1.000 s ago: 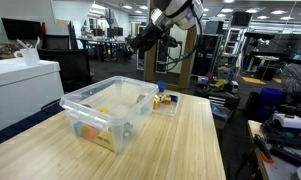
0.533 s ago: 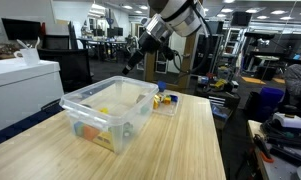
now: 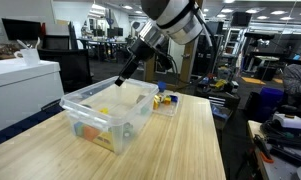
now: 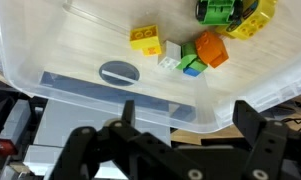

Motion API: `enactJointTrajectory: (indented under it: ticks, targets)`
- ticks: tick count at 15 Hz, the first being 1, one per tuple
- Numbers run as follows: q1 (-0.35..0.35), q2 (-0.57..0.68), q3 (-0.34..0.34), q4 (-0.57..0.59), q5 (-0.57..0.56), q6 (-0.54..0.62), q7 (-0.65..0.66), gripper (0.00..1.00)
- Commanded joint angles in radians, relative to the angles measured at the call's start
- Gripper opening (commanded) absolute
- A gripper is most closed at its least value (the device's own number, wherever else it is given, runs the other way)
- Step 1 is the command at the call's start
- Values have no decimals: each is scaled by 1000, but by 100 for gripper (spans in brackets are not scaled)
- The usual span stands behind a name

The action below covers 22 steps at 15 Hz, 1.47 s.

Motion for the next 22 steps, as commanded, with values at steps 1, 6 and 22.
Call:
enactJointTrajectory:
  ticks: [1,6,22]
  targets:
    - [60,60,-16,38,-29,117,36,100]
    - [413,60,-418,14,-329,160,460,100]
    - [570,424,-606,521,-848,-400,1042,100]
